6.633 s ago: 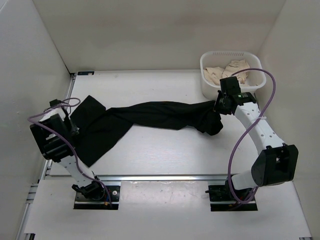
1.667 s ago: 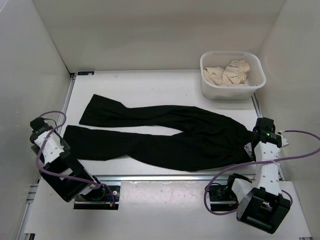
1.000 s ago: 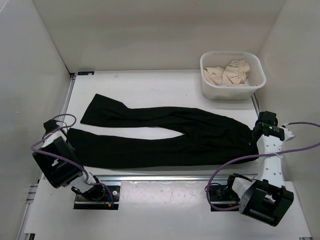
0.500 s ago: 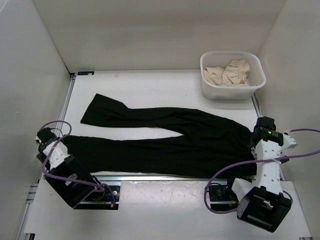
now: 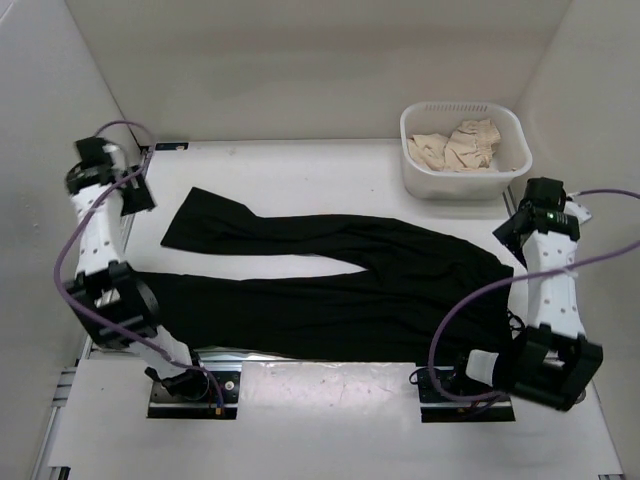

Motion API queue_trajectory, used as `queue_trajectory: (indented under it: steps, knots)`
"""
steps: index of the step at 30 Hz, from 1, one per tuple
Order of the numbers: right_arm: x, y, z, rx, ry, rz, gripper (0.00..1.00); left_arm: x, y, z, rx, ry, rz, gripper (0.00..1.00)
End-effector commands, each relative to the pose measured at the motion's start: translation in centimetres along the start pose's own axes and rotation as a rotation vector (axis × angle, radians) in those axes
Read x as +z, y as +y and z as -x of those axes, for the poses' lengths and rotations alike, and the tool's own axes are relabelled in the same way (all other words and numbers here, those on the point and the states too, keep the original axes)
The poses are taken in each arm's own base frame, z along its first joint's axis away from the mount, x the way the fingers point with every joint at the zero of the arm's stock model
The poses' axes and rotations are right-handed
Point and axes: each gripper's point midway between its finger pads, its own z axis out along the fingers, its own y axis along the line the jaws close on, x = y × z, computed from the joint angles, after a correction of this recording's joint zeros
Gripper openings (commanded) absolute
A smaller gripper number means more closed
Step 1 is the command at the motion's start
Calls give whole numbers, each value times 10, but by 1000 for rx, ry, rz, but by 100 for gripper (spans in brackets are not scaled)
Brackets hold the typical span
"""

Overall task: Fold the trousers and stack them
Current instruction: Flatten the trousers out, then fold the trousers

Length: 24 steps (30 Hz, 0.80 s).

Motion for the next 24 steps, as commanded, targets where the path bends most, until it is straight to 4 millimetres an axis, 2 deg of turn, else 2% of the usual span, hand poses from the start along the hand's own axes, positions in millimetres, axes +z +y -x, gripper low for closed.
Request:
queue_trajectory:
  steps: [1,2,3,4,5,6,7,8,9,10,11,12,13,17,19,20,22,23,24]
  knots:
    - [9,47,15,-13,39,143,83,28,-84,-44,148,247,-199,86]
    - [22,57,13,-25,77,140,82,30,-98,-27,165,216,-223,86]
    - [27,65,15,-13,86,154,81,50,-112,-32,185,260,-242,86]
    - [29,72,19,3,93,161,80,56,-129,-30,211,266,-266,88]
    - [43,78,16,-7,118,143,80,59,-138,-11,217,225,-276,88]
    - [50,83,17,4,121,140,78,65,-148,-7,226,224,-294,88]
    - [63,85,11,2,155,116,78,82,-160,-14,245,258,-299,88]
    - [67,92,13,3,159,126,78,84,-168,-4,252,236,-307,88]
    - [73,93,11,-2,172,116,78,92,-171,-1,252,228,-308,88]
    - [86,95,3,-1,200,95,78,106,-179,-8,269,248,-298,88]
    - [91,95,-1,-6,215,84,78,116,-180,-3,284,219,-255,88]
    - [102,96,-7,-4,235,68,78,124,-178,2,285,200,-225,88]
    - [108,99,-9,4,239,64,78,140,-175,-4,291,216,-195,89]
    - [134,96,-22,-9,283,14,78,161,-173,-4,308,203,-123,87]
    - [145,97,-27,-10,301,-12,78,171,-168,-20,319,240,-98,79]
    - [148,95,-32,-8,318,-27,78,173,-168,-23,319,241,-98,68]
    - [153,94,-37,-14,333,-39,76,172,-164,-30,325,259,-86,55]
    - [156,92,-40,-11,335,-55,68,169,-164,-26,321,242,-88,47]
    - [156,92,-40,-11,335,-56,60,166,-165,-20,316,219,-91,29]
